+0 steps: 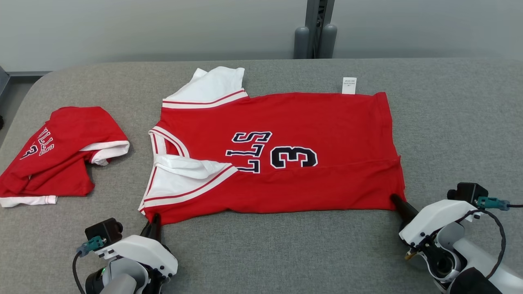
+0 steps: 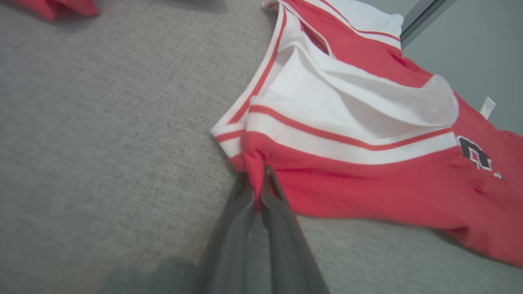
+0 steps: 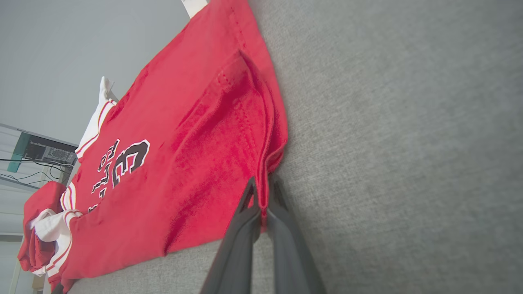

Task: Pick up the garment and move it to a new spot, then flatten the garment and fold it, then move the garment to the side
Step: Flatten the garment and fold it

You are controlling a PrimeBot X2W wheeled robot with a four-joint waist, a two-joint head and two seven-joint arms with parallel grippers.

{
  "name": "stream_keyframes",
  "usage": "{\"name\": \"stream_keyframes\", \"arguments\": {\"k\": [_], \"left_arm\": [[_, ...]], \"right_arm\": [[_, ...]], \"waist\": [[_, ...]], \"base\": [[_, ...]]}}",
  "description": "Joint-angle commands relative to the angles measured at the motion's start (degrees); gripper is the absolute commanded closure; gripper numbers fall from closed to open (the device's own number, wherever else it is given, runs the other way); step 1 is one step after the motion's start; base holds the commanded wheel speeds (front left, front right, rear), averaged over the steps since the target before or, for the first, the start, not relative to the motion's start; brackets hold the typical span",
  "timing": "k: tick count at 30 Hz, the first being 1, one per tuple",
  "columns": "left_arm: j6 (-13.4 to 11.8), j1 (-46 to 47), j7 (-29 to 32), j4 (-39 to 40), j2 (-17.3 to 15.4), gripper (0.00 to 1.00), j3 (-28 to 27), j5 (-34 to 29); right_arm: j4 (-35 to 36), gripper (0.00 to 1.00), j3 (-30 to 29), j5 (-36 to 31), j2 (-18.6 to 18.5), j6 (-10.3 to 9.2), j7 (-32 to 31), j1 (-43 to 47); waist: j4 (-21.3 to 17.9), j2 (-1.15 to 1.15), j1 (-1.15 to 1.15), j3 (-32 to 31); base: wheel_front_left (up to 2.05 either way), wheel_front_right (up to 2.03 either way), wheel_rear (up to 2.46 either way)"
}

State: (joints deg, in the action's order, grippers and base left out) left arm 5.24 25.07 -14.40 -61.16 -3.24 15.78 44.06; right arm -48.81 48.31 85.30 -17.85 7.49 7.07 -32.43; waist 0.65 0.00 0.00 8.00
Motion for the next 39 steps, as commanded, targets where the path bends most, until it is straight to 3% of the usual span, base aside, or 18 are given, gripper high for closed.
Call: {"name": "stream_keyframes", "arguments": {"k": [1, 24, 39], "left_arm": [[0.26, -0.02, 0.11, -0.82, 0.08, 1.00, 0.32, 0.18], [0.56, -4.39, -0.88, 5.31, -3.48, 1.00, 0.32, -7.21], [1.67, -8.33, 1.49, 5.82, -4.77, 1.00, 1.94, -5.94]], "right_arm": [[0.19, 1.00, 0.03, 0.34, -0.47, 0.01, -0.16, -0.25], [2.26, 1.00, -0.47, 3.06, -2.56, 0.01, -1.75, 2.45], [4.76, 1.00, 0.09, 4.52, -4.22, 0.01, -5.47, 5.55]], "waist": [[0.02, 0.00, 0.00, -0.18], [-0.44, 0.00, 0.00, -6.05], [-1.07, 0.00, 0.00, -9.19]], "base": [[0.00, 0.00, 0.00], [0.00, 0.00, 0.00], [0.00, 0.00, 0.00]]}}
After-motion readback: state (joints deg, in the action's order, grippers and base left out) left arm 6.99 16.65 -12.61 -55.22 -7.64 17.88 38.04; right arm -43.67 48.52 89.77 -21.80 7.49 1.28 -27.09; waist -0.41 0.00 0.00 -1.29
